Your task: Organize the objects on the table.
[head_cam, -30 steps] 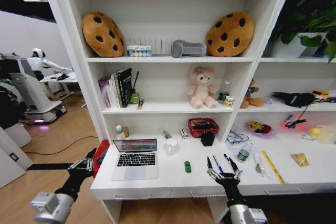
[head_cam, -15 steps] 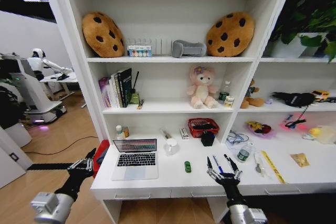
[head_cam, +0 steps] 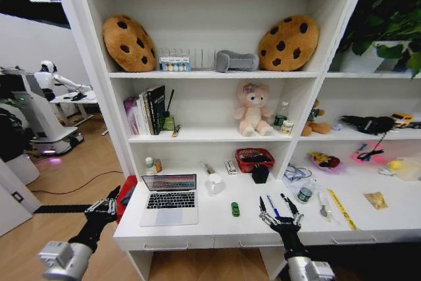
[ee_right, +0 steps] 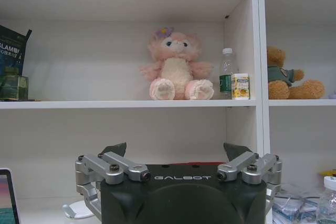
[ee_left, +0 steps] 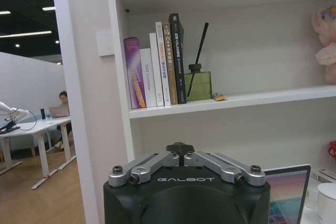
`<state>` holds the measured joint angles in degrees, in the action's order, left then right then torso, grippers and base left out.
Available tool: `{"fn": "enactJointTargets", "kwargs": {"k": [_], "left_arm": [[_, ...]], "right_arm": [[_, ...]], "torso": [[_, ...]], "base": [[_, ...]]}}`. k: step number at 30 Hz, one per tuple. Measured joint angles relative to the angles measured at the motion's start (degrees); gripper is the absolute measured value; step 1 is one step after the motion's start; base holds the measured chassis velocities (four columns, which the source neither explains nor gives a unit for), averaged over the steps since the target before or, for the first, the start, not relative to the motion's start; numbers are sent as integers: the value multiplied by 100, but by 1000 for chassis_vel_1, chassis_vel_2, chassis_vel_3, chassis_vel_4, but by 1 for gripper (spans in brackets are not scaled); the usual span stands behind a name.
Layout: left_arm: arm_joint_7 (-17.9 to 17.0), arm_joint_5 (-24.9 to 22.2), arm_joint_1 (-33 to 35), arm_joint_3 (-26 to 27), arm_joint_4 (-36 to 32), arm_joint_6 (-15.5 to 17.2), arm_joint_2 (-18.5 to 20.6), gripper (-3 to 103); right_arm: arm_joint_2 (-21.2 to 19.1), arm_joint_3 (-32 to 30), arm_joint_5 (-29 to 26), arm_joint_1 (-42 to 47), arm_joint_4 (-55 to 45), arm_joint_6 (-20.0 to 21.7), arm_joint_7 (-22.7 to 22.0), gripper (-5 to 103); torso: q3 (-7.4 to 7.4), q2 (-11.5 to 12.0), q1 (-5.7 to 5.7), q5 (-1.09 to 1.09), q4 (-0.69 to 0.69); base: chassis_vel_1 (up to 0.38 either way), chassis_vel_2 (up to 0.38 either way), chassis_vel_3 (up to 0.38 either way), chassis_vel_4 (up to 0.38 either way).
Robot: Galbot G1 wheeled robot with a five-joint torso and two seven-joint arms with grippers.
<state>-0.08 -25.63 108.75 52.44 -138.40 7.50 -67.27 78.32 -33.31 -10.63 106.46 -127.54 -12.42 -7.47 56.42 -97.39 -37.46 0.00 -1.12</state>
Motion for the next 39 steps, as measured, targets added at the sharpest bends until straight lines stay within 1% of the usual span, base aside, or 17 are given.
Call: {"fn": "enactJointTargets", "kwargs": {"k": [15, 16, 17, 18, 19, 20, 22, 23, 24, 25, 28, 29, 31, 34, 36, 37, 39], "left_arm": [[-61, -57, -2, 2, 0, 20, 1, 0], [-381, -310, -34, 57, 25, 109, 31, -3], [-1258, -868, -189, 313, 102, 285, 273, 1], [-1551, -1068, -251, 378, 77, 345, 422, 7], [-1551, -1068, -251, 378, 77, 345, 422, 7], [-1746, -1180, -303, 393, 15, 366, 494, 12], [-1870, -1224, -332, 425, -57, 370, 536, 23], [-1870, -1224, -332, 425, -57, 370, 536, 23], [-1873, -1222, -307, 449, -84, 370, 544, 28], [-1873, -1222, -307, 449, -84, 370, 544, 28], [-1619, -1091, -140, 541, -172, 288, 548, 44], [-1619, -1091, -140, 541, -172, 288, 548, 44], [-1134, -960, -59, 578, -175, 123, 562, 54], [-960, -896, -34, 584, -155, 56, 575, 49], [-887, -883, -39, 584, -121, 35, 617, 39], [-887, -883, -39, 584, -121, 35, 617, 39], [-883, -920, -64, 598, -105, 35, 655, 27]], "right_arm": [[-2, -1, -6, -1, -1, -1, -3, 100], [-26, -19, -94, -10, 8, 16, -56, 100], [-92, -96, -270, -38, 54, 52, -188, 100], [-106, -102, -343, -53, 69, 54, -227, 100], [-106, -102, -343, -53, 69, 54, -227, 100], [-117, -116, -431, -83, 74, 41, -286, 100], [-148, -121, -622, -131, 74, 38, -402, 100], [-148, -121, -622, -131, 74, 38, -402, 100], [-170, -125, -666, -143, 74, 40, -416, 100], [-170, -125, -666, -143, 74, 40, -416, 100], [-246, -103, -705, -153, 74, 43, -411, 100], [-246, -103, -705, -153, 74, 43, -411, 100], [-249, -54, -690, -162, 86, 46, -389, 100], [-249, -40, -682, -162, 88, 46, -380, 100], [-250, -44, -678, -157, 96, 45, -362, 100], [-250, -44, -678, -157, 96, 45, -362, 100], [-258, -66, -681, -154, 109, 38, -359, 100]], "torso": [[0, 0, 0, 0, 0], [0, 0, 0, -1, 0], [0, 0, 1, -2, 6], [0, 0, 0, 2, -5], [0, 0, 0, 2, -5], [0, 0, 0, 0, -2], [0, 0, 0, -1, -2], [0, 0, 0, -1, -2], [0, 0, 0, 0, 0], [0, 0, 0, 0, 0], [0, 0, 0, 1, 1], [0, 0, 0, 1, 1], [0, 0, 0, 0, 0], [0, 0, 0, 0, 0], [0, 0, 0, 0, 0], [0, 0, 0, 0, 0], [0, 0, 0, 0, 0]], "base": [[0, 0, 0, 0], [0, 0, 0, 0], [0, 0, 0, 0], [0, 0, 0, 0], [0, 0, 0, 0], [0, 0, 0, 0], [0, 0, 0, 0], [0, 0, 0, 0], [0, 0, 0, 0], [0, 0, 0, 0], [0, 0, 0, 0], [0, 0, 0, 0], [0, 0, 0, 0], [0, 0, 0, 0], [0, 0, 0, 0], [0, 0, 0, 0], [0, 0, 0, 0]]}}
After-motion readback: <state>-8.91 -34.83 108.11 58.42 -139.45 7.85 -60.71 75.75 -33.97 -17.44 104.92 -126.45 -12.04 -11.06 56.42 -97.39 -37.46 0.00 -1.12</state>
